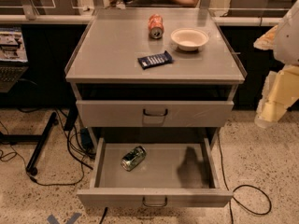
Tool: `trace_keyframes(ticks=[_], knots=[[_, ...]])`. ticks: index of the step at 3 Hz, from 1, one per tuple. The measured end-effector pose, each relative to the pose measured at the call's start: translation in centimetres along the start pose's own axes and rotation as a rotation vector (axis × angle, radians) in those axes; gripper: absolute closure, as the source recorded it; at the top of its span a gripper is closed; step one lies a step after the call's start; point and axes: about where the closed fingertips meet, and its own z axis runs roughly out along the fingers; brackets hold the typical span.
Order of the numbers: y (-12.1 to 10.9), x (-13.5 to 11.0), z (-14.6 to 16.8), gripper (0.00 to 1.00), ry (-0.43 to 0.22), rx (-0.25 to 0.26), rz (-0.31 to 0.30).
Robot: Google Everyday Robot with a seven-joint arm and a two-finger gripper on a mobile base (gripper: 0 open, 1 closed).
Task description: Pick green can from middle drawer and place on counter
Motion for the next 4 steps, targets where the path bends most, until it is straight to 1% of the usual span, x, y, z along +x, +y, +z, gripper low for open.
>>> trace_keyframes(ticks=[1,2,3,4], knots=[[0.0,0.0,0.0,0.00,0.000,0.000,0.000],[0.0,-0.2,-0.1,0.00,-0.016,0.010,-0.013],[0.9,-0.3,0.9,0.00,-0.112,0.021,-0.037],[2.1,-1.0,2.2,0.00,-0.268,0.051,-0.033]])
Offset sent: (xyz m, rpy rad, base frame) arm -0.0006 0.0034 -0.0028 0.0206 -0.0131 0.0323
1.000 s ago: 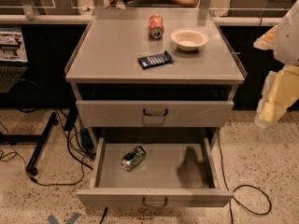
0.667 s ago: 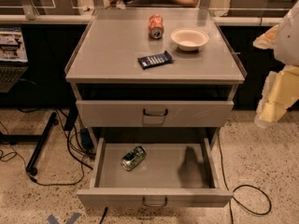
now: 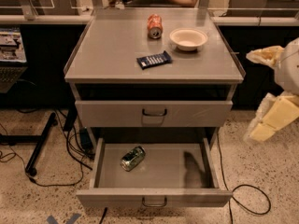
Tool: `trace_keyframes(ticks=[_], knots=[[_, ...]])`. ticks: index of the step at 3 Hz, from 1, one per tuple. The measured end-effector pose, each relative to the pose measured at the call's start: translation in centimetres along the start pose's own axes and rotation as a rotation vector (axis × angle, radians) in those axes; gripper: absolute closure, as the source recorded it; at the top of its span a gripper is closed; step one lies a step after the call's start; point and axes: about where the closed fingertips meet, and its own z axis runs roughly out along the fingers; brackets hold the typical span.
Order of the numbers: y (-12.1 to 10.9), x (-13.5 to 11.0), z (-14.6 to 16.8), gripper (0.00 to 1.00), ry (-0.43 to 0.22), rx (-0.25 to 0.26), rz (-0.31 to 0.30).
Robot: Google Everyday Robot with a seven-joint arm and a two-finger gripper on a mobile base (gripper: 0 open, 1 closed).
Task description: Pick green can from middle drawer and place on counter
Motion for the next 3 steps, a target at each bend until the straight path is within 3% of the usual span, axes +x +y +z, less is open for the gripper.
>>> trace_keyframes(ticks=[1,2,3], knots=[[1.2,-0.6,2.3,0.00,-0.129,0.027,0.071],[2.1,0.2,6.1,0.00,-0.181,0.011,0.193],[2.2,2.0,9.2,0.00,-0.128,-0.015,0.311]])
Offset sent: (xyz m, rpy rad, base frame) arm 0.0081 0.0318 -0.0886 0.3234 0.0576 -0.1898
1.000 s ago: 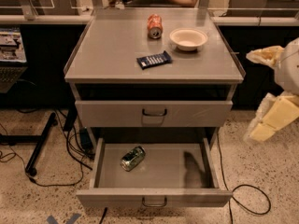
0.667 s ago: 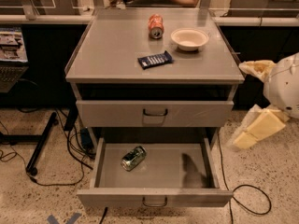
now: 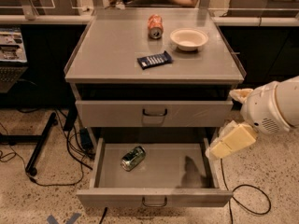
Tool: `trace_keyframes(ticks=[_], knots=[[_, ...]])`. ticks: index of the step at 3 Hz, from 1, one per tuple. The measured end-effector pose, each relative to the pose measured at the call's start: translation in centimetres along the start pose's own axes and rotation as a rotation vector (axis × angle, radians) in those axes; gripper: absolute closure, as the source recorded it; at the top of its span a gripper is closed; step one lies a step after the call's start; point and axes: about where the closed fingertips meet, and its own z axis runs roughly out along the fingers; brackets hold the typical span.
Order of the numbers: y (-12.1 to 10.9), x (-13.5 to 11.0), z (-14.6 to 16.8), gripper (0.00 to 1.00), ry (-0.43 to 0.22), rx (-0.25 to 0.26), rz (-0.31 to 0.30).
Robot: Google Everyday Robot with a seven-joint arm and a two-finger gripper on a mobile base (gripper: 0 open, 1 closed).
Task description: Pick green can from middle drawer and place on counter
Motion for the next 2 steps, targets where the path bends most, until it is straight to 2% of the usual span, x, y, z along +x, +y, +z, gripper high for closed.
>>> trace_keyframes(ticks=[1,2], knots=[[0.0,-0.1,-0.1,0.00,0.004,0.002,0.046],[0.5,1.5,1.8,0.00,0.002,-0.015,0.108]])
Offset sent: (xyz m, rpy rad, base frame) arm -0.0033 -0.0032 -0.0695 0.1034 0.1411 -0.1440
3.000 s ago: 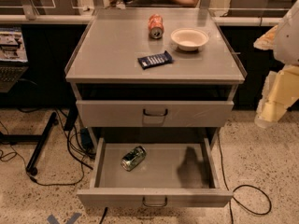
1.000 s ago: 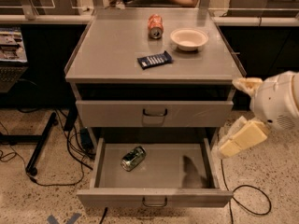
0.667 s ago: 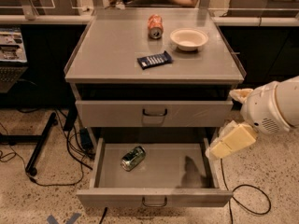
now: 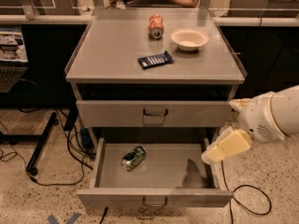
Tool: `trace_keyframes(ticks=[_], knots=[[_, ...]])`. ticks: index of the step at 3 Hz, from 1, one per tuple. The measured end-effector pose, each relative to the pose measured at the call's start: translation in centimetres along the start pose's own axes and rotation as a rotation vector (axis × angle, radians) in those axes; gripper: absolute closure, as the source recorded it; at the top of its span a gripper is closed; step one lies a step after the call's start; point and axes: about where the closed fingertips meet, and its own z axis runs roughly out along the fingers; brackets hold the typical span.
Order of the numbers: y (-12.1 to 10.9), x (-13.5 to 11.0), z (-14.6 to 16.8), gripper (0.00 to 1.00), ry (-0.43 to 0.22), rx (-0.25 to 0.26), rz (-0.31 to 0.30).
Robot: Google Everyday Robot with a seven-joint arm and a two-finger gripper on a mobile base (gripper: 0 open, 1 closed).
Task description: Pick green can from middle drawer and place on counter
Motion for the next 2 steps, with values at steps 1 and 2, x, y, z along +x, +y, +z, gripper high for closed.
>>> trace_keyframes(ticks=[1,2], knots=[[1.2,2.2,5.0,0.00,-0.013,-0.055,0.058],[1.8,3.6,11.3,0.00,-0.041,-0.081,0.088]])
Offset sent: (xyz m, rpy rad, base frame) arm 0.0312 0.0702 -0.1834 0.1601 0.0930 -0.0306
